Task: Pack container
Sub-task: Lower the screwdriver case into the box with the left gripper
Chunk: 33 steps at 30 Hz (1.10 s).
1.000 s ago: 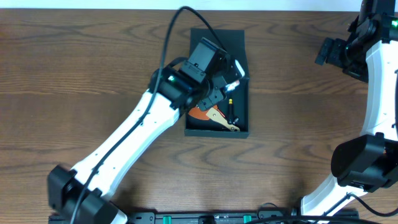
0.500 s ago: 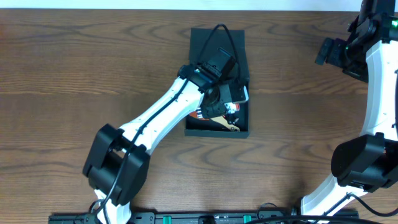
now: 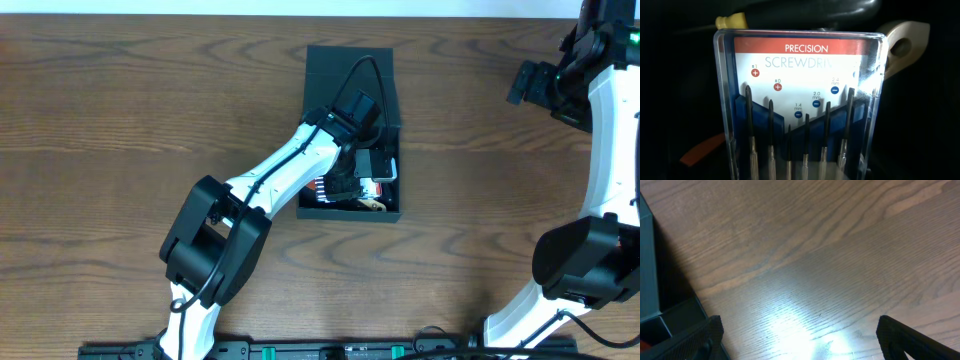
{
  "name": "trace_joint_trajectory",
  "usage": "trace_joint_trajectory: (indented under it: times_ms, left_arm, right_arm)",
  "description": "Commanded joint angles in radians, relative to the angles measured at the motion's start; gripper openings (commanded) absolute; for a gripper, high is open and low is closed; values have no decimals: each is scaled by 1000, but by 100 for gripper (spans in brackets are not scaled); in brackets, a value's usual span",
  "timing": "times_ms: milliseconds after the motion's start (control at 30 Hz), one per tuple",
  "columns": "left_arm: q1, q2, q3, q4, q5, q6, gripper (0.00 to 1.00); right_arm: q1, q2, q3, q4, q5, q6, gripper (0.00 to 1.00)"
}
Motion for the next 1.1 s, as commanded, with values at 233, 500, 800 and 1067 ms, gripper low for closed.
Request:
trace_joint_trajectory:
  times_ms: [233, 500, 800, 1067]
  left_arm:
    - [-1, 14, 10, 1, 0, 22, 74]
    - [0, 14, 10, 1, -69, 21, 79]
    - [10, -32, 45, 31, -150, 2, 80]
    - [55, -141, 172, 42, -152, -105, 80]
  right_arm:
    - [-3, -8, 10, 2, 0, -7, 99]
    - [-3, -8, 10, 2, 1, -7, 99]
    - [-3, -8, 10, 2, 0, -7, 99]
    - [-3, -8, 10, 2, 0, -7, 99]
